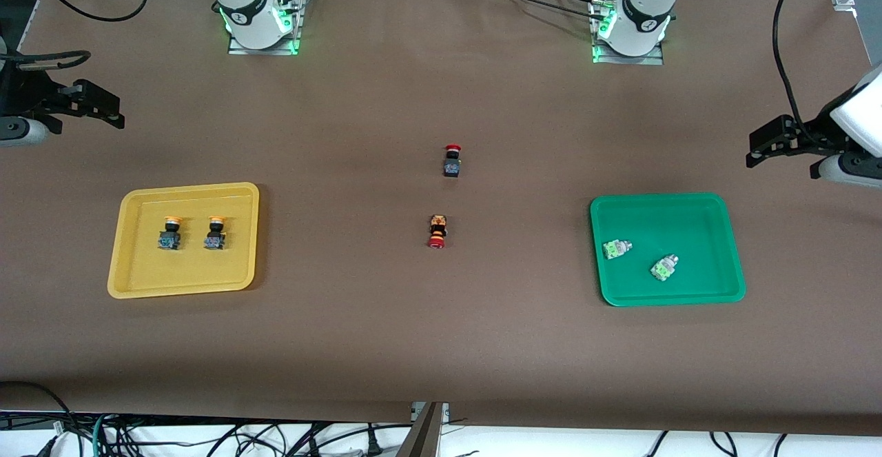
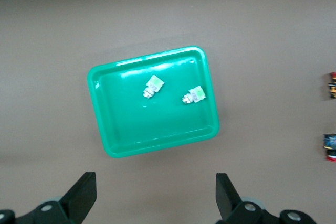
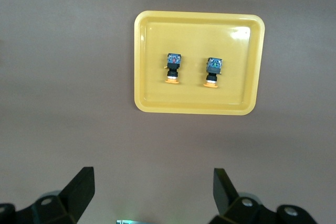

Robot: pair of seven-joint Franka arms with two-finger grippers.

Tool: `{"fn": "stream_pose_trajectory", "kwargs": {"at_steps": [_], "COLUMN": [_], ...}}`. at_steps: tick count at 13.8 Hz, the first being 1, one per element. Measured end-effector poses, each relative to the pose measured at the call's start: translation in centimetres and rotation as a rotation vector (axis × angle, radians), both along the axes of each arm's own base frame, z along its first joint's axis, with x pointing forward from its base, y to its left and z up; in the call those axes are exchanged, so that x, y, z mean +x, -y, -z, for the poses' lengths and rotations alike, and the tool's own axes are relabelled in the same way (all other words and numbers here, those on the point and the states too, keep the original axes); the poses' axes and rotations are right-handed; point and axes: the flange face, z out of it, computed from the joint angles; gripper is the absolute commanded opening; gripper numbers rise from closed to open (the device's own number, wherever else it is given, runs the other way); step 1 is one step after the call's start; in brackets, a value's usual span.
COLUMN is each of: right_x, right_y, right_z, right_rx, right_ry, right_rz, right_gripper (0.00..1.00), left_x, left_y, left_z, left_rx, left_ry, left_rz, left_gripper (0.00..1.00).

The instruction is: Place green and yellow buttons in trays

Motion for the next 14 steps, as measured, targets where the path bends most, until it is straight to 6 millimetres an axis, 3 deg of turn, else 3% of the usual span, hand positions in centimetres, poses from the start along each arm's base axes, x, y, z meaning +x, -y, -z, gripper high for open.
{"fn": "stream_pose_trajectory", "kwargs": {"at_steps": [4, 8, 14], "right_x": [0.1, 0.1, 0.1], "right_y": [-0.2, -0.3, -0.3], "right_z": [0.2, 0.2, 0.2], "right_rx": [0.0, 0.0, 0.0], "right_ry": [-0.004, -0.004, -0.003], "right_rz": [-0.004, -0.005, -0.005], "right_gripper": [1.0, 1.0, 1.0], "left_x": [-3.2, -4.5, -4.9], "left_y": [2.9, -0.6, -0.8], "left_z": [-0.4, 1.4, 0.6], "left_rx": [0.033, 0.018, 0.005], "left_ry": [-0.018, -0.067, -0.049], "left_rz": [-0.063, -0.149, -0.157], "left_gripper": [1.0, 1.0, 1.0]}}
